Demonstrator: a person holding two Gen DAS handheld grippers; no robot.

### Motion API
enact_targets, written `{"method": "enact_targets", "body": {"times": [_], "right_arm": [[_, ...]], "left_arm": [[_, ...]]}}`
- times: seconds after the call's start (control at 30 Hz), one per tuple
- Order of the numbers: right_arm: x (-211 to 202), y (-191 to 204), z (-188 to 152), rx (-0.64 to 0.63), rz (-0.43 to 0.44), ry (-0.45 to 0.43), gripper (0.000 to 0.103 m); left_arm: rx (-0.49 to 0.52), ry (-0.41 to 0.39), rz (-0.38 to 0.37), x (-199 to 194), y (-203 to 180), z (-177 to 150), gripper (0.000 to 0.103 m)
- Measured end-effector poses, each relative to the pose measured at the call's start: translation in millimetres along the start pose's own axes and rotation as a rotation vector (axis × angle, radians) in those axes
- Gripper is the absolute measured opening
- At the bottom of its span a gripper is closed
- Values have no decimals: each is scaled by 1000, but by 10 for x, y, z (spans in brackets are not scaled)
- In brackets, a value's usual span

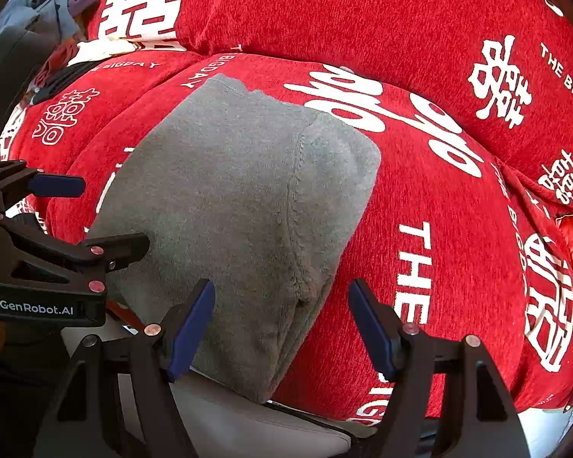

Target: Fold small clothes

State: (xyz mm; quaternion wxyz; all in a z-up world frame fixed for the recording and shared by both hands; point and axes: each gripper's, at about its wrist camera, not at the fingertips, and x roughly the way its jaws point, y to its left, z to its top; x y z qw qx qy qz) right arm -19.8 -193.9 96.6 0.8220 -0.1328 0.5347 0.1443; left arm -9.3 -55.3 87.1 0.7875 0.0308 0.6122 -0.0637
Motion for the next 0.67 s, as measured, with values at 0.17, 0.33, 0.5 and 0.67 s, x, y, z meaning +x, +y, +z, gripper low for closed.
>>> {"method": "enact_targets", "body": {"times": [0.17, 0.33, 0.5, 0.67], "right_arm": [[-14, -8, -3, 1, 0, -4, 76], [-42, -3, -22, 4, 0, -12, 76], [-84, 0, -43, 4, -1, -23, 76], [-98, -3, -100, 4, -9, -26, 76]], "left_arm": [[6, -4, 1, -23, -16, -12, 96], [8, -10, 0, -60, -39, -32, 96], [11, -16, -2, -98, -56, -54, 96], [-7, -27, -4, -125, -31, -109, 96]]}}
